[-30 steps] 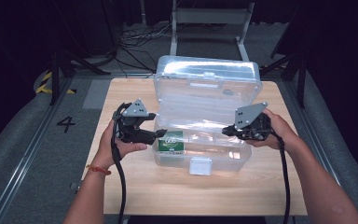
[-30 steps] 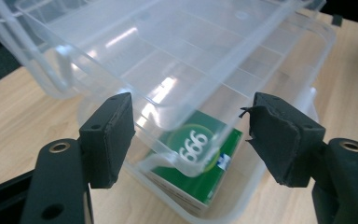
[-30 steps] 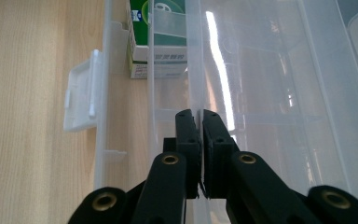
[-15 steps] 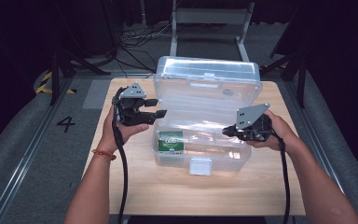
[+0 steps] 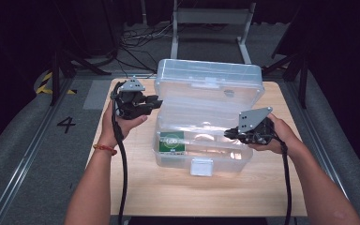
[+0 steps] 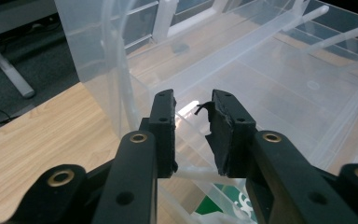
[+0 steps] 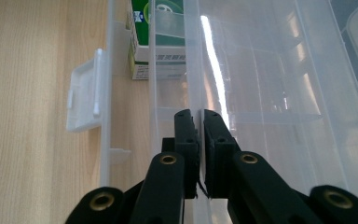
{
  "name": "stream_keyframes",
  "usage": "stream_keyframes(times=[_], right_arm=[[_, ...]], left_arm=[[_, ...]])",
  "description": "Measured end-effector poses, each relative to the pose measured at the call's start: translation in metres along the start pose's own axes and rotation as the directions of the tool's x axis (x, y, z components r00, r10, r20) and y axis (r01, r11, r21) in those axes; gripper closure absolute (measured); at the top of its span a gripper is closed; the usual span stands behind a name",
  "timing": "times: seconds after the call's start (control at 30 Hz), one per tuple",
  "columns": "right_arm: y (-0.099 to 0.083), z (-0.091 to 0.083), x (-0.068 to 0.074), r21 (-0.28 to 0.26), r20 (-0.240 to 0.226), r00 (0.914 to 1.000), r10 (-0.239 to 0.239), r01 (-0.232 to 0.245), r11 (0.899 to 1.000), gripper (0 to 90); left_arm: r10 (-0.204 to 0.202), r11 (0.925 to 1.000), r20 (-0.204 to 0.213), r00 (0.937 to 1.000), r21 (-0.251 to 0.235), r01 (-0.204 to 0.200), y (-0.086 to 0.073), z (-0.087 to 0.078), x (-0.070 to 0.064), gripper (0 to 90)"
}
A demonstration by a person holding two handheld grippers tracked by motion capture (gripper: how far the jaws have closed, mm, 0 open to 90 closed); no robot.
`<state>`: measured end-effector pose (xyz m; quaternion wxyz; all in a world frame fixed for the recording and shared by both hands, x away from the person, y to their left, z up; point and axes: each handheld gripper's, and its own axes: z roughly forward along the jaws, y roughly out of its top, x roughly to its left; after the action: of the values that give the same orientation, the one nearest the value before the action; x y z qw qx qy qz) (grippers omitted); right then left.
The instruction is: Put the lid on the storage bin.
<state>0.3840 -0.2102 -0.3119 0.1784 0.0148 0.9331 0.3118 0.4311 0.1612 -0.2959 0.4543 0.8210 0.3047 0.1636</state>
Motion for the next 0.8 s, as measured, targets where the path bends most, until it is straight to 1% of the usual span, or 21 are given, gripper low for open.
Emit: stream_keyframes(times=[0.13, 0.17, 0.23, 0.27, 0.33, 0.37, 0.4, 0.43, 0.47, 0.5, 0.53, 0.57, 0.6, 0.8], right_arm=[[-0.001, 0.0, 0.002, -0.002, -0.001, 1.0, 0.003, -0.003, 1.0, 86.0], [-0.001, 0.0, 0.002, -0.001, 0.0, 1.0, 0.004, -0.004, 1.0, 85.9], [-0.001, 0.0, 0.004, 0.006, 0.006, 1.0, 0.005, -0.005, 1.0, 85.6], [-0.001, 0.0, 0.004, 0.006, 0.006, 1.0, -0.001, 0.001, 1.0, 85.5], [-0.001, 0.001, 0.007, 0.013, 0.02, 0.9998, -0.002, 0.002, 1.0, 84.8], [-0.001, 0.001, 0.007, 0.013, 0.022, 0.9997, -0.007, 0.007, 1.0, 84.6], [-0.001, 0.001, 0.009, 0.019, 0.034, 0.9994, -0.009, 0.009, 1.0, 84.4], [-0.001, 0.001, 0.01, 0.018, 0.034, 0.9994, -0.011, 0.01, 1.0, 84.3], [-0.001, 0.002, 0.011, 0.018, 0.04, 0.9991, -0.012, 0.011, 1.0, 84.3], [-0.002, 0.002, 0.012, 0.017, 0.035, 0.9993, -0.01, 0.009, 1.0, 84.4], [-0.003, 0.002, 0.013, 0.015, 0.035, 0.9994, -0.009, 0.009, 1.0, 84.3], [-0.003, 0.002, 0.013, 0.012, 0.03, 0.9995, -0.009, 0.008, 1.0, 84.2], [-0.004, 0.002, 0.014, 0.01, 0.035, 0.9994, -0.006, 0.006, 1.0, 84.2], [-0.006, 0.002, 0.016, 0.003, 0.042, 0.9991, -0.001, 0.001, 1.0, 83.7]], left_arm=[[0.002, 1.0, -0.006, 1.0, 0.005, -0.002, 0.001, 0.002, 0.0, 77.9], [0.0, 1.0, -0.004, 1.0, 0.001, 0.0, 0.001, 0.003, 0.001, 77.9], [-0.004, 1.0, 0.001, 1.0, -0.006, 0.004, 0.001, 0.003, 0.002, 82.4], [-0.014, 0.9998, -0.004, 0.9999, -0.012, 0.014, 0.0, 0.003, 0.002, 83.8], [-0.016, 0.9998, 0.008, 0.9998, -0.01, 0.016, -0.001, 0.003, 0.003, 84.4], [-0.012, 0.9999, 0.001, 0.9999, -0.008, 0.012, -0.001, 0.003, 0.004, 84.8], [-0.013, 0.9999, 0.005, 0.9999, -0.009, 0.013, -0.002, 0.003, 0.004, 85.6], [-0.019, 0.9997, 0.012, 0.9998, -0.014, 0.019, -0.003, 0.003, 0.004, 85.8], [-0.013, 0.9999, 0.007, 0.9999, -0.005, 0.013, -0.003, 0.002, 0.005, 85.7], [-0.017, 0.9998, 0.001, 0.9999, -0.007, 0.017, -0.003, 0.002, 0.005, 85.7], [-0.014, 0.9999, 0.014, 0.9998, -0.006, 0.014, -0.003, 0.001, 0.005, 86.4], [-0.01, 0.9999, 0.012, 0.9999, -0.005, 0.01, -0.003, 0.002, 0.004, 86.9], [-0.004, 1.0, 0.007, 1.0, -0.001, 0.004, -0.003, 0.002, 0.003, 87.4], [0.003, 1.0, 0.015, 0.9999, 0.007, -0.003, -0.006, 0.001, 0.002, 87.8]])
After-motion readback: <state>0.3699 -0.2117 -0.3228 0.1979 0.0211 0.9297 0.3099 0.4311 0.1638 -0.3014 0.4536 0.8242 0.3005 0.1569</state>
